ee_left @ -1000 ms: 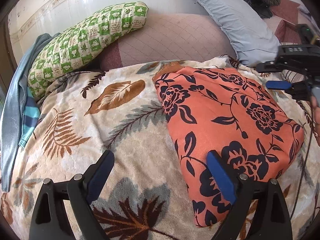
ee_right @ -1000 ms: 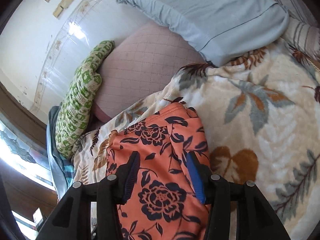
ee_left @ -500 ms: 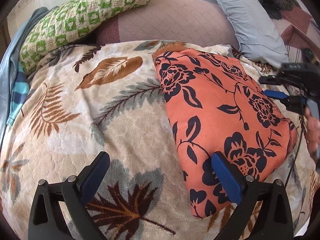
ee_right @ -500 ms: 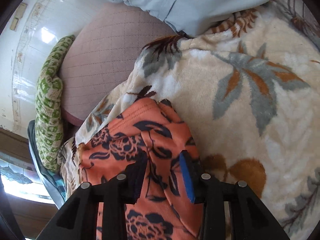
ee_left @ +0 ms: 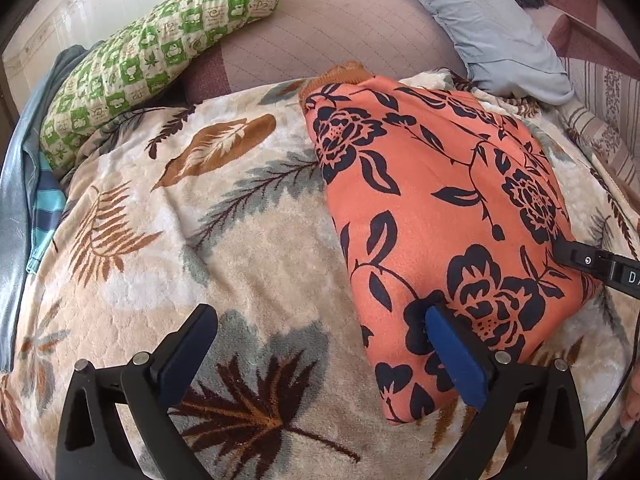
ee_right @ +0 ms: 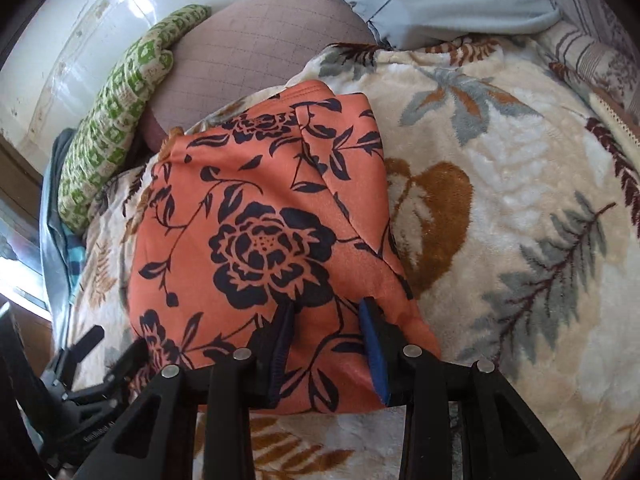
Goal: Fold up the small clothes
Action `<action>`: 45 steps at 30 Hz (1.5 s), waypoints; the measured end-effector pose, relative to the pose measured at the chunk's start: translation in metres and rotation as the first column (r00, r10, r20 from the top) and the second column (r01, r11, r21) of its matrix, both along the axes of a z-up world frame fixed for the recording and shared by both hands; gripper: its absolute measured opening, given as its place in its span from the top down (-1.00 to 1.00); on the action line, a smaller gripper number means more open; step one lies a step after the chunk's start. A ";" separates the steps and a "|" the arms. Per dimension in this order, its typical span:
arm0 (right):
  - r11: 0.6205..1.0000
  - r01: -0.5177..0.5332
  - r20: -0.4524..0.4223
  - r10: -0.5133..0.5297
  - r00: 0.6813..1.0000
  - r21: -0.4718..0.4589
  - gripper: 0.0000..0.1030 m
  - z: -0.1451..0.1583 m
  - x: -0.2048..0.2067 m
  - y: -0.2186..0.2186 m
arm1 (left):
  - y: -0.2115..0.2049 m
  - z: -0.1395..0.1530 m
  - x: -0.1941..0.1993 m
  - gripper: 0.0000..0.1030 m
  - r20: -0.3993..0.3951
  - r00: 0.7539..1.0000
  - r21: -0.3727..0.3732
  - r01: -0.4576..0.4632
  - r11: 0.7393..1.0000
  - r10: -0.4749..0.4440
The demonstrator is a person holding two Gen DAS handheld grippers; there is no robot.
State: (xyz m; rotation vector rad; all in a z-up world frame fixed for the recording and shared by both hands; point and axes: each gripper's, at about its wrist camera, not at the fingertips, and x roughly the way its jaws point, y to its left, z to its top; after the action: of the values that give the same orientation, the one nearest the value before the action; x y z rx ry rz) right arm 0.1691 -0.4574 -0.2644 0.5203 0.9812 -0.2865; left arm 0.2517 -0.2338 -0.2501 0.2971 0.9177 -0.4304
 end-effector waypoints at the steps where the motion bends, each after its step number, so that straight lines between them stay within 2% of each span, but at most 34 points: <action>1: 1.000 0.000 0.009 0.001 1.000 -0.016 0.25 -0.001 -0.001 -0.002 | 0.001 -0.004 0.001 -1.00 -0.025 1.000 -0.007 0.013 1.000 -0.013; 5: 0.996 0.013 0.009 -0.012 1.000 -0.084 0.24 -0.003 0.005 0.001 | 0.007 -0.010 0.007 -1.00 -0.103 0.995 -0.063 0.002 0.998 -0.008; 8: 0.990 0.024 0.015 -0.022 1.000 -0.138 0.20 -0.003 0.007 0.011 | 0.007 -0.009 0.007 -1.00 -0.106 0.994 -0.076 -0.004 0.997 -0.004; 11: 0.989 0.049 0.006 -0.049 0.999 -0.137 0.17 0.000 0.008 0.010 | 0.006 -0.009 0.002 -1.00 -0.085 0.996 -0.075 -0.031 0.997 0.025; 16: 0.993 0.063 -0.007 -0.064 0.998 -0.100 0.15 0.000 0.008 0.004 | -0.005 -0.004 -0.007 -1.00 -0.024 0.999 -0.011 -0.026 1.000 0.026; 19: 0.994 0.057 -0.013 -0.058 0.998 -0.096 0.15 0.001 0.009 0.004 | -0.009 0.001 -0.001 -1.00 -0.075 0.996 0.026 -0.053 0.998 0.055; 23: 0.995 0.053 -0.018 -0.054 0.998 -0.089 0.15 0.001 0.009 0.002 | -0.015 0.006 0.010 -1.00 -0.149 0.988 0.091 -0.029 0.995 0.043; 26: 0.995 0.069 -0.008 -0.070 0.998 -0.067 0.15 0.004 0.009 0.001 | -0.012 0.004 0.010 -1.00 -0.139 0.989 0.054 -0.051 0.997 0.058; 28: 0.995 0.082 0.008 -0.082 0.997 -0.048 0.15 0.009 0.007 -0.001 | -0.010 -0.001 0.010 -1.00 -0.137 0.988 -0.001 -0.071 0.998 0.070; 31: 0.994 0.081 0.055 -0.076 0.996 -0.079 0.15 0.022 0.007 0.003 | -0.014 -0.009 0.008 -1.00 -0.147 0.986 -0.029 -0.082 0.996 0.077; 33: 0.991 0.076 0.103 -0.064 0.993 -0.113 0.16 0.034 0.007 0.007 | -0.026 -0.008 0.002 -1.00 -0.084 0.996 0.032 -0.037 0.999 0.040; 35: 0.989 0.077 0.132 -0.060 0.989 -0.124 0.16 0.043 0.009 0.010 | -0.044 -0.010 -0.009 -1.00 -0.003 0.999 0.141 0.050 0.989 -0.050; 37: 0.993 0.076 0.118 -0.064 0.991 -0.096 0.16 0.041 0.014 0.010 | -0.056 -0.016 -0.018 -1.00 0.051 0.994 0.210 0.083 0.974 -0.096; 39: 0.997 0.072 0.056 -0.069 0.996 -0.038 0.16 0.026 0.022 0.007 | -0.057 -0.016 -0.021 -1.00 0.069 0.994 0.217 0.068 0.974 -0.085; 40: 0.998 0.070 0.001 -0.070 0.998 -0.006 0.15 0.013 0.026 0.004 | -0.056 -0.016 -0.018 -1.00 0.048 0.995 0.206 0.071 0.976 -0.083; 42: 0.998 0.062 0.005 -0.062 0.998 -0.003 0.15 0.003 0.027 0.002 | -0.049 -0.017 -0.005 -1.00 -0.034 0.997 0.140 0.075 0.987 -0.071; 43: 0.999 0.054 -0.002 -0.054 0.999 -0.005 0.15 0.004 0.028 0.002 | -0.042 -0.018 0.006 -1.00 -0.104 0.993 0.086 0.060 0.994 -0.051; 45: 0.999 0.053 -0.010 -0.053 0.999 -0.004 0.14 0.005 0.029 0.003 | -0.028 -0.020 0.025 -1.00 -0.243 0.970 -0.013 -0.006 1.000 0.002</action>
State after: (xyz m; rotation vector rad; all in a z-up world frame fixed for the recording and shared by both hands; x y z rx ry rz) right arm 0.1980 -0.4546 -0.2596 0.5426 0.9776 -0.3389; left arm 0.2765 -0.2622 -0.2699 0.2329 1.1542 -0.4761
